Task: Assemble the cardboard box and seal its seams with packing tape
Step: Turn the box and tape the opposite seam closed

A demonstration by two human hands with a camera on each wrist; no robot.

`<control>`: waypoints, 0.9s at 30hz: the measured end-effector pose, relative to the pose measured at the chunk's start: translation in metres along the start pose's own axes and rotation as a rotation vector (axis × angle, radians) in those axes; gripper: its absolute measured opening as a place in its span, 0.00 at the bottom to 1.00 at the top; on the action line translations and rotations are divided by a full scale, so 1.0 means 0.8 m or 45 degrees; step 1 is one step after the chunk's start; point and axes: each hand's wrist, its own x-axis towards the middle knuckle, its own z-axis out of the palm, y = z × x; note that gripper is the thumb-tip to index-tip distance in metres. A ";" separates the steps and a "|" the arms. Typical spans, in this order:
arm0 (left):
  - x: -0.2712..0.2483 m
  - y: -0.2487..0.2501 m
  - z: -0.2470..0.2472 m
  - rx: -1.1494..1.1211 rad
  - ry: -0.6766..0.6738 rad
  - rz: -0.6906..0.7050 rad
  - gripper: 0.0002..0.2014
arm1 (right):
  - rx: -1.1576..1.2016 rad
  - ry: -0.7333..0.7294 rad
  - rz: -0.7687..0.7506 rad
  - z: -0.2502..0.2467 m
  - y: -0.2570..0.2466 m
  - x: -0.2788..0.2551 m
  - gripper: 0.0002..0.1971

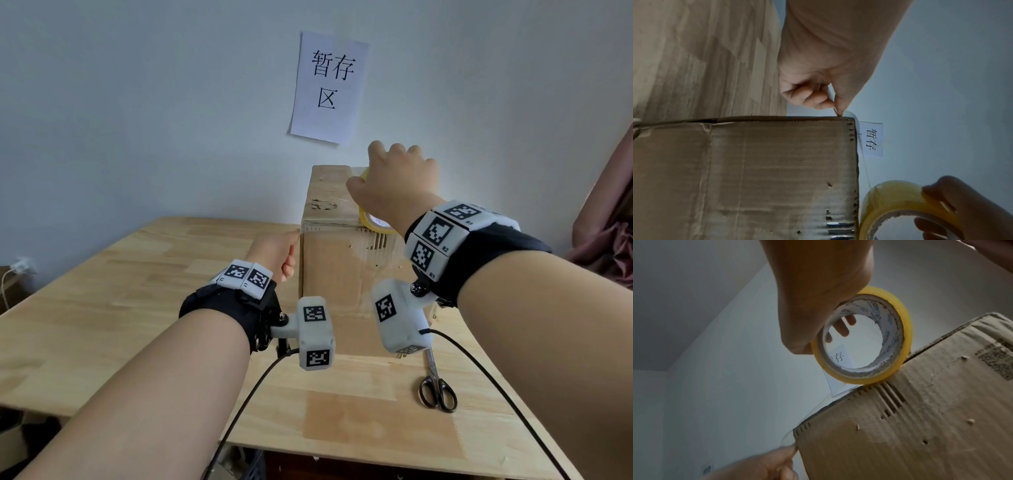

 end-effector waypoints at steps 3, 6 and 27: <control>-0.003 -0.005 0.001 -0.068 -0.003 -0.039 0.15 | 0.148 0.044 -0.005 0.003 0.007 0.000 0.21; -0.004 -0.006 0.002 -0.071 -0.003 -0.049 0.16 | 0.270 0.068 0.029 0.008 0.015 0.000 0.26; 0.000 -0.024 0.001 0.186 0.282 0.628 0.09 | 0.336 0.010 0.154 0.019 0.016 -0.003 0.27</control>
